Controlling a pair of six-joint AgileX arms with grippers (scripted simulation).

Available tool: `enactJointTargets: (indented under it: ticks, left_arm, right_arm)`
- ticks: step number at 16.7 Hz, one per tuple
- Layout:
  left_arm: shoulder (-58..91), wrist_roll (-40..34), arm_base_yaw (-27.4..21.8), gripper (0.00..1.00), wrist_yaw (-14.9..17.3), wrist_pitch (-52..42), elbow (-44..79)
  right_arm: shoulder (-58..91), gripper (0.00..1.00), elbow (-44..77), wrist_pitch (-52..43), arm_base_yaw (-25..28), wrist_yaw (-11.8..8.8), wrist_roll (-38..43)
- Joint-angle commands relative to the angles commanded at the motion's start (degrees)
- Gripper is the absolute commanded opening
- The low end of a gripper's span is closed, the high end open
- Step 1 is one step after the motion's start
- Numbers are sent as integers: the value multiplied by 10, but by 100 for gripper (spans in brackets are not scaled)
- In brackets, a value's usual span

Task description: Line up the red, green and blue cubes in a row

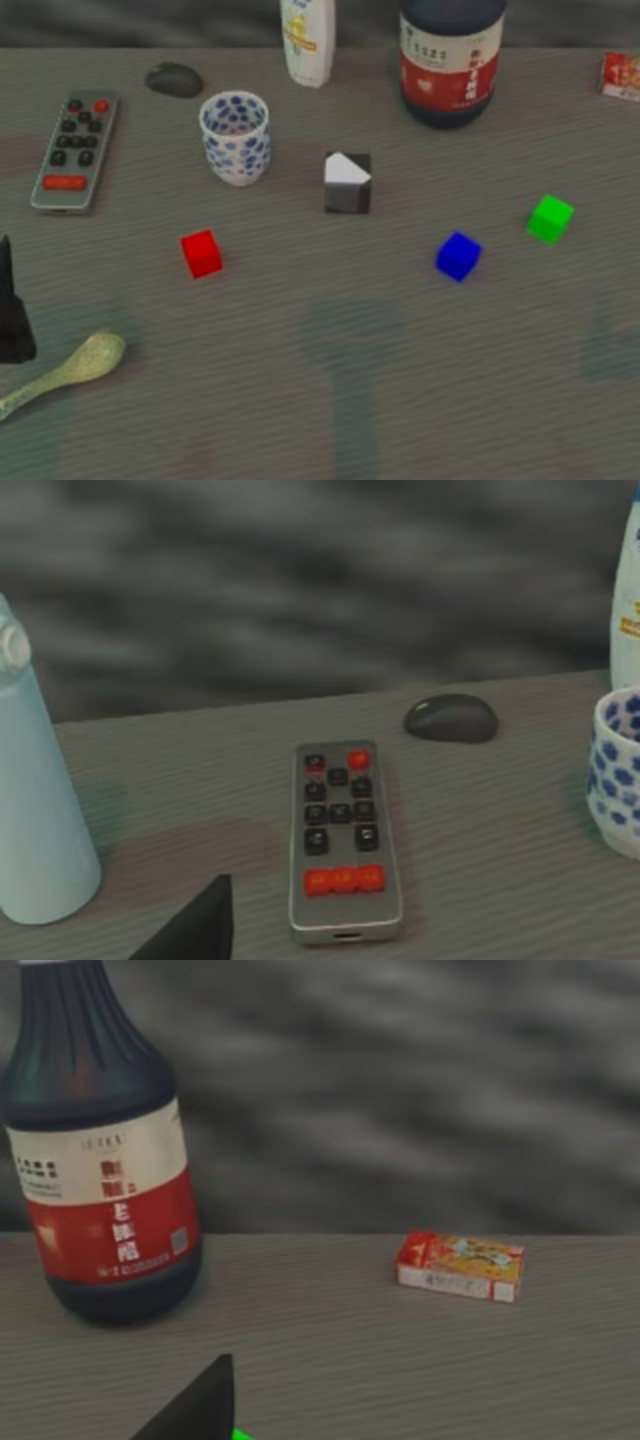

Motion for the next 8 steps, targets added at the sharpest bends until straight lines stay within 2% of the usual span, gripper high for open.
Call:
enactJointTargets:
  ticks: [3, 8]
  left_arm:
    - [144, 55, -22, 100, 0, -77, 126]
    - [475, 167, -67, 100, -2, -237, 367]
  right_arm:
    - [0, 100, 0, 0, 0, 0, 0]
    - [0, 100, 0, 0, 0, 0, 0]
